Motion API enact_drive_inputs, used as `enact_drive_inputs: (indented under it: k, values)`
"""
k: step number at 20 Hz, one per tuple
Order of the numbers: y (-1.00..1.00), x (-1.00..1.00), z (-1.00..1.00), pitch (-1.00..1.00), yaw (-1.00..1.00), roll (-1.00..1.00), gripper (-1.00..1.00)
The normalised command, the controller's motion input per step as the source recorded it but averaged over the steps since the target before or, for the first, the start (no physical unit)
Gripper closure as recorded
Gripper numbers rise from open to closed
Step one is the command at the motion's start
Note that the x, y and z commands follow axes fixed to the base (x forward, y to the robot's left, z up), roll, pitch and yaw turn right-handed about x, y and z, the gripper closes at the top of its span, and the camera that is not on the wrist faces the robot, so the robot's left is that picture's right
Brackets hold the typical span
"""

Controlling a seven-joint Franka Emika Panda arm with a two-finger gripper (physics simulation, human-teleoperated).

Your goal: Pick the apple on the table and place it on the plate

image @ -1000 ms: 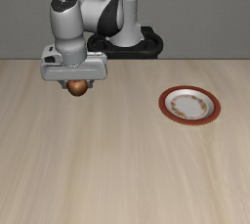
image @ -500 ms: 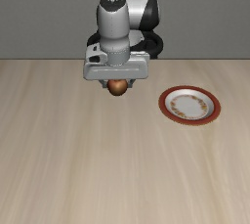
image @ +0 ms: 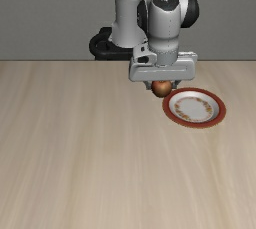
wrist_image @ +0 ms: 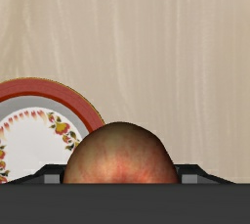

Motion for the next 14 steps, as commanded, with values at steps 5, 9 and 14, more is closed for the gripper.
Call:
enact_drive_inputs:
  k: [5,9,14]
  values:
    - [1.00,0.00,0.00,0.00,0.00,0.00,1.00]
    - [0.75,-0.25,0.00,0.00,0.00,0.00,1.00]
    - [0.00,-0.20,0.00,0.00,0.00,0.00,-1.00]
